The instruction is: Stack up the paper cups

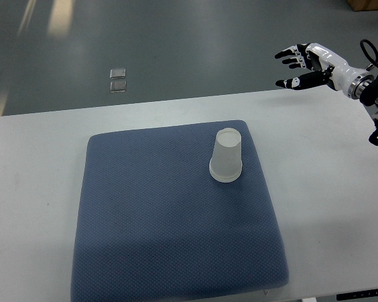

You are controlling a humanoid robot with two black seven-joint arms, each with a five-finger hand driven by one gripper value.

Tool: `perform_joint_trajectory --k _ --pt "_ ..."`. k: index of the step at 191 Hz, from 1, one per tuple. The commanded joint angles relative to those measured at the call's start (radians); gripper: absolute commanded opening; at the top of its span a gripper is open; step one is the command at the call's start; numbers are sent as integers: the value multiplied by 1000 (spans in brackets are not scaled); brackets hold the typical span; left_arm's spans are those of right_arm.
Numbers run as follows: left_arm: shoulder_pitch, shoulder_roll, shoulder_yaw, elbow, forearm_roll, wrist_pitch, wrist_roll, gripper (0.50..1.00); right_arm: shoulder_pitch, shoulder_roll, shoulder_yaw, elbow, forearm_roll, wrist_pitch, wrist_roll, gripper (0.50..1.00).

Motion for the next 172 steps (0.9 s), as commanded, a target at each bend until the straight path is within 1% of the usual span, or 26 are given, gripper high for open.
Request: perform_joint_trajectory --k 1,29,38,45,51,86,101,105,110,112,172 --pt "0 0 0 0 0 0 0 1000 -26 9 -1 0 71 -14 -4 856" --pt "0 0 0 0 0 0 0 1000 -51 26 0 0 192 -16 -4 862" --pt "0 0 0 0 0 0 0 1000 -57 30 0 0 230 -17 -3 872" --pt "0 0 0 0 0 0 0 1000 -68 41 2 0 258 -17 -3 895" --pt "0 0 0 0 0 0 0 1000 -74 49 3 0 267 -17 -3 895" --pt "0 0 0 0 0 0 0 1000 -98 84 3 1 269 -19 -3 897" --pt "0 0 0 0 0 0 0 1000 -111 90 2 4 256 -51 -1 895" --pt "0 0 0 0 0 0 0 1000 -114 92 0 4 255 -56 -1 897" --pt "0 0 0 0 0 0 0 1000 -117 95 -1 4 252 -63 -1 921" --pt "0 0 0 0 0 0 0 1000 -117 95 -1 4 252 -65 -1 923" --pt "0 0 0 0 0 0 0 1000 -129 99 0 12 255 -54 -1 924"
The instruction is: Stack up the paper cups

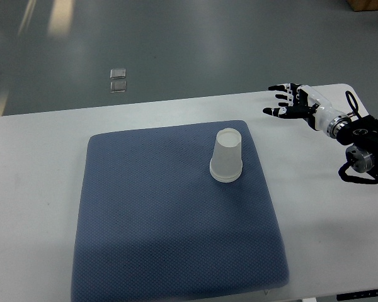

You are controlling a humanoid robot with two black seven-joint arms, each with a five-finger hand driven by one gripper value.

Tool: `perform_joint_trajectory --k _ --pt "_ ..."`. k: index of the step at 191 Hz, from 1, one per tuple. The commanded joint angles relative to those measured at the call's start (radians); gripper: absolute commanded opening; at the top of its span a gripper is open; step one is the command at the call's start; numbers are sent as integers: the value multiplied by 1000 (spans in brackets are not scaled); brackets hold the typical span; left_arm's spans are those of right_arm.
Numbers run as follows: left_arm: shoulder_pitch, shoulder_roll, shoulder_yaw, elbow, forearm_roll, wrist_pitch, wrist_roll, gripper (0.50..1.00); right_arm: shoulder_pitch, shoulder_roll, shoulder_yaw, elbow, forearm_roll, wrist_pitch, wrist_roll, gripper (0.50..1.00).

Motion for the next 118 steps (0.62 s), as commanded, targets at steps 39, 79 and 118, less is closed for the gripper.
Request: perform_joint_trajectory --k 39,79,118 --pt "0 0 0 0 0 0 0 1000 -31 48 70 5 20 -11 7 924" --pt "0 0 0 0 0 0 0 1000 -78 100 199 4 20 -12 -2 924" --pt "0 0 0 0 0 0 0 1000 -97 131 257 4 21 -12 -2 924"
